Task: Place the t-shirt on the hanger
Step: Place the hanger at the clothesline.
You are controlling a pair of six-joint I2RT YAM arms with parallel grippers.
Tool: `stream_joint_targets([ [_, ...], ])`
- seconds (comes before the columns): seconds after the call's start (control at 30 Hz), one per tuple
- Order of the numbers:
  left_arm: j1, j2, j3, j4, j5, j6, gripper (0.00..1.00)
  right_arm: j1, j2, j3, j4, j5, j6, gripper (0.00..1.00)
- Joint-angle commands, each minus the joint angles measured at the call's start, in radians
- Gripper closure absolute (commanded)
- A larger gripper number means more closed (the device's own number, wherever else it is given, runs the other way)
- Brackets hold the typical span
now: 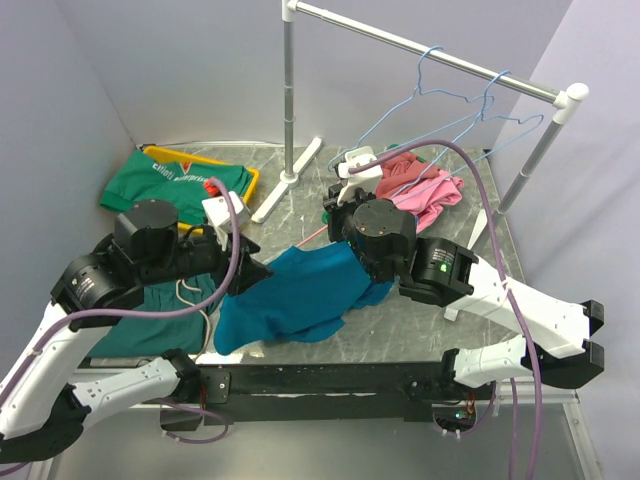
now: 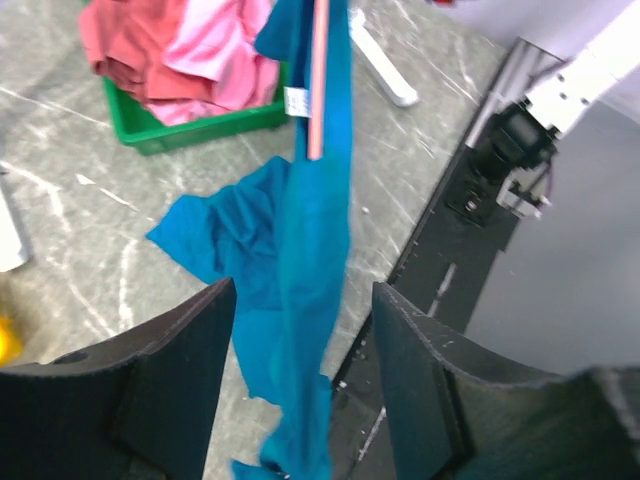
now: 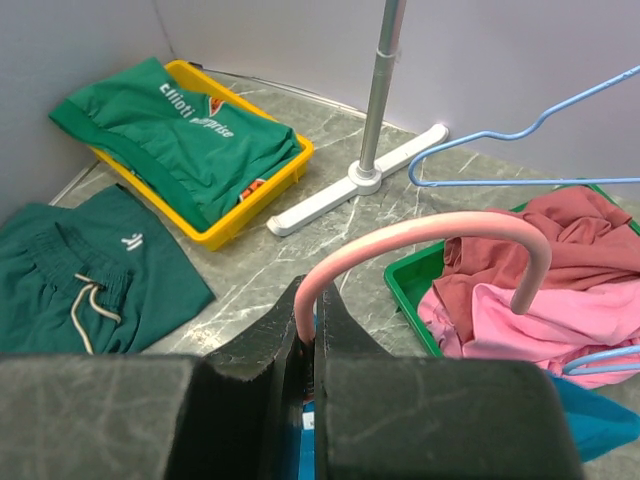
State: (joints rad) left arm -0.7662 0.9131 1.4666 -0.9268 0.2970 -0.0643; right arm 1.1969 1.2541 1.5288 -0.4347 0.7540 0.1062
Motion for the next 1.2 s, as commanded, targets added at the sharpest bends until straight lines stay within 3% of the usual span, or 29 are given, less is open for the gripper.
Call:
stream_joint_targets([
  [0.0, 0.002, 0.009, -0.047, 0.026, 0.065, -0.002, 0.40, -0.008, 0.004, 0.011, 0.045, -0.004, 0.003, 1.00],
  [0.3, 0.001, 0.020, -0.127, 0.083, 0.068, -0.002, 0.53, -0.010, 0.013, 0.025, 0.045, -0.016, 0.001, 1.00],
  [0.4, -0.004, 0.018, -0.156, 0.112, 0.056, -0.003, 0.66, -0.010, 0.013, 0.024, 0.047, -0.016, 0.003, 1.00],
  [0.43, -0.005, 0.012, -0.164, 0.118, 0.047, -0.005, 0.78, -0.010, 0.013, 0.021, 0.047, -0.016, 0.003, 1.00],
  [0.5, -0.012, 0.003, -0.190, 0.152, 0.025, -0.015, 0.88, -0.010, 0.011, 0.014, 0.048, -0.016, 0.004, 1.00],
  [0.53, -0.013, -0.011, -0.199, 0.161, 0.016, -0.019, 0.97, -0.010, 0.013, 0.013, 0.047, -0.016, 0.007, 1.00],
  [0.9, -0.021, -0.057, -0.304, 0.281, -0.013, -0.060, 0.99, -0.010, 0.004, 0.002, 0.048, -0.031, 0.016, 1.00],
  [1.17, -0.021, -0.075, -0.328, 0.269, -0.064, -0.089, 0.99, -0.010, -0.039, -0.033, 0.053, -0.091, 0.047, 0.34],
])
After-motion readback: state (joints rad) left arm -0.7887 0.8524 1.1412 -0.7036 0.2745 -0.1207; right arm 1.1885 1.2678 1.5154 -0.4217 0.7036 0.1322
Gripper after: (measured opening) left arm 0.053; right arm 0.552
